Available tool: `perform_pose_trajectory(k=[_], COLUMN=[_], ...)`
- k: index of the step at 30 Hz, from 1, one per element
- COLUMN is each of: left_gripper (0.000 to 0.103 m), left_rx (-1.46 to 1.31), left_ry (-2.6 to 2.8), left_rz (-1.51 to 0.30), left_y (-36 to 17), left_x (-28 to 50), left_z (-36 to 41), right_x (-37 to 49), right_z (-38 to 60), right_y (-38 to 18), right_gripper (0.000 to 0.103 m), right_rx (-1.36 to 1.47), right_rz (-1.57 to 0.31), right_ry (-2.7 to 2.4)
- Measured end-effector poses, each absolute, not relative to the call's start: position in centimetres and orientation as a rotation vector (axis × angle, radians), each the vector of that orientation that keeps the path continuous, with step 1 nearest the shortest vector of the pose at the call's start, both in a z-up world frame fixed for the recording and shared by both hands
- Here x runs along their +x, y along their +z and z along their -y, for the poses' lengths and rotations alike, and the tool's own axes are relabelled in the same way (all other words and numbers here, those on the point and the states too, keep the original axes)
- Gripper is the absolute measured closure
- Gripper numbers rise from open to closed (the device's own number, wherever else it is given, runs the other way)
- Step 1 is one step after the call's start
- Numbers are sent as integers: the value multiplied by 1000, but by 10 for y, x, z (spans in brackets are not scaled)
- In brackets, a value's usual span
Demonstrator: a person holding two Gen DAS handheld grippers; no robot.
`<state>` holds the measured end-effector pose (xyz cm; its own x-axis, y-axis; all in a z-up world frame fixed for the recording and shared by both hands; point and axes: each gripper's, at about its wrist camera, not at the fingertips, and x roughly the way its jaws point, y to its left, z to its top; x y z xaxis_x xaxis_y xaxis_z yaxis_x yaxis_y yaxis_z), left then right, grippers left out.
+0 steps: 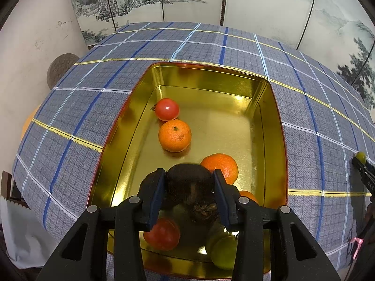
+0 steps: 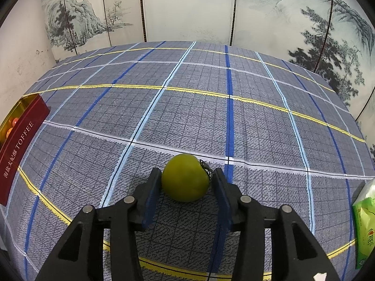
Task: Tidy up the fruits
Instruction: 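Carry the dark brown fruit into the gold tin and open the left gripper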
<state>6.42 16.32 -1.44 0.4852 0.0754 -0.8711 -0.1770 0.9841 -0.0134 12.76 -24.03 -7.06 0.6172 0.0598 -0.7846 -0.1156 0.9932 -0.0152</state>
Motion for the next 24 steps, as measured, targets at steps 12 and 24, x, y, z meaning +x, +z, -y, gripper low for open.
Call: perform_pose_trajectory(k=[12, 24], left_gripper=[60, 53], left_rx=[-107, -102], left_ry=[153, 149], left_rz=[-1053, -1033], left_y=[-14, -10], left_x=[62, 56], left_z=[-165, -167], right_x=[127, 127], right_z=[240, 239], right_y=[-70, -69], right_gripper=[62, 68], right_rx=[-67, -64], right_rz=[-899, -899], right_ry=[104, 105])
